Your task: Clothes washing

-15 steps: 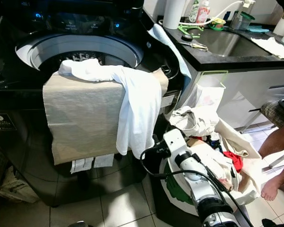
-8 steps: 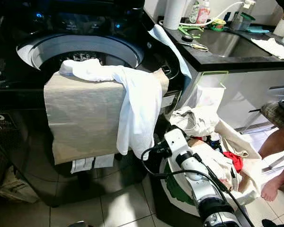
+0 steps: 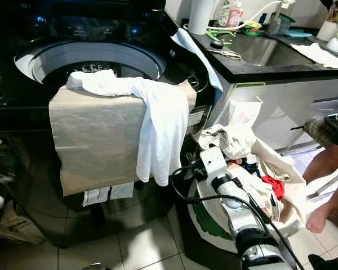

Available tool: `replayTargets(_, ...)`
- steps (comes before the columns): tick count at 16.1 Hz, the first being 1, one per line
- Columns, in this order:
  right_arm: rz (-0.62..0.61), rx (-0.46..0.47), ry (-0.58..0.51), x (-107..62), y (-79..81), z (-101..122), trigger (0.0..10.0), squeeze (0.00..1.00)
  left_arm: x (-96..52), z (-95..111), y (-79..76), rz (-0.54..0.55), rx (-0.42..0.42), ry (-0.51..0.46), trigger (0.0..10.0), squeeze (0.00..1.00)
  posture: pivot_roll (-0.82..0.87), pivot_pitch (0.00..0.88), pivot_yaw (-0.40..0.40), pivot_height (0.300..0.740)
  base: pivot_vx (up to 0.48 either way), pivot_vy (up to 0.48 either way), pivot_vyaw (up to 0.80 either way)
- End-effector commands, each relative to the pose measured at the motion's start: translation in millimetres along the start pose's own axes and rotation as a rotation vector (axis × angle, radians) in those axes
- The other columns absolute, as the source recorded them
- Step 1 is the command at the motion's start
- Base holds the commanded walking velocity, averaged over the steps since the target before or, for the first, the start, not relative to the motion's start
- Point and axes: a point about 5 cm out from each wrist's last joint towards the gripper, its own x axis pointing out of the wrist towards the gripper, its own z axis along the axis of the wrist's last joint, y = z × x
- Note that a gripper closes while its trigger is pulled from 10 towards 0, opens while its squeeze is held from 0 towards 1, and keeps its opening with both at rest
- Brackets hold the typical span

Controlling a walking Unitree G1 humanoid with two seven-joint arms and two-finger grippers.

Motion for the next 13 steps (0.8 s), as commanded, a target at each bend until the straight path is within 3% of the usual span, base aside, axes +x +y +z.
replayTargets(1,-0.034,0.03,0.041,2.8,-4.5,-3.2,10.0,0.0,2.2,5.8,-9.5,-0.037,-0.005,-0.033,10.0,0.0,0.14,0.0,-0.076,0.74,0.0,0.0,0.0)
replayTargets(5,-0.039,0.043,0.091,16.0,-2.6,2.0,10.0,0.0,6.3,15.9,-26.8,-0.098,-0.023,-0.072,10.0,0.0,0.15,0.0,-0.079,0.74,0.0,0.0,0.0)
replayTargets(7,-0.052,0.042,0.082,22.7,-4.8,9.7,10.0,0.0,1.5,17.5,-40.0,-0.16,-0.033,-0.081,10.0,0.0,0.16,0.0,-0.087,0.74,0.0,0.0,0.0)
replayTargets(10,-0.054,0.029,0.078,27.9,-5.9,15.6,10.0,0.0,-3.6,14.2,-46.4,-0.182,-0.041,-0.065,10.0,0.0,0.17,0.0,-0.093,0.74,0.0,0.0,0.0)
replayTargets(13,-0.071,0.011,0.194,35.6,-10.0,15.5,10.0,0.0,-4.6,21.7,-62.2,-0.216,-0.078,-0.078,10.0,0.0,0.18,0.0,-0.11,0.74,0.0,0.0,0.0)
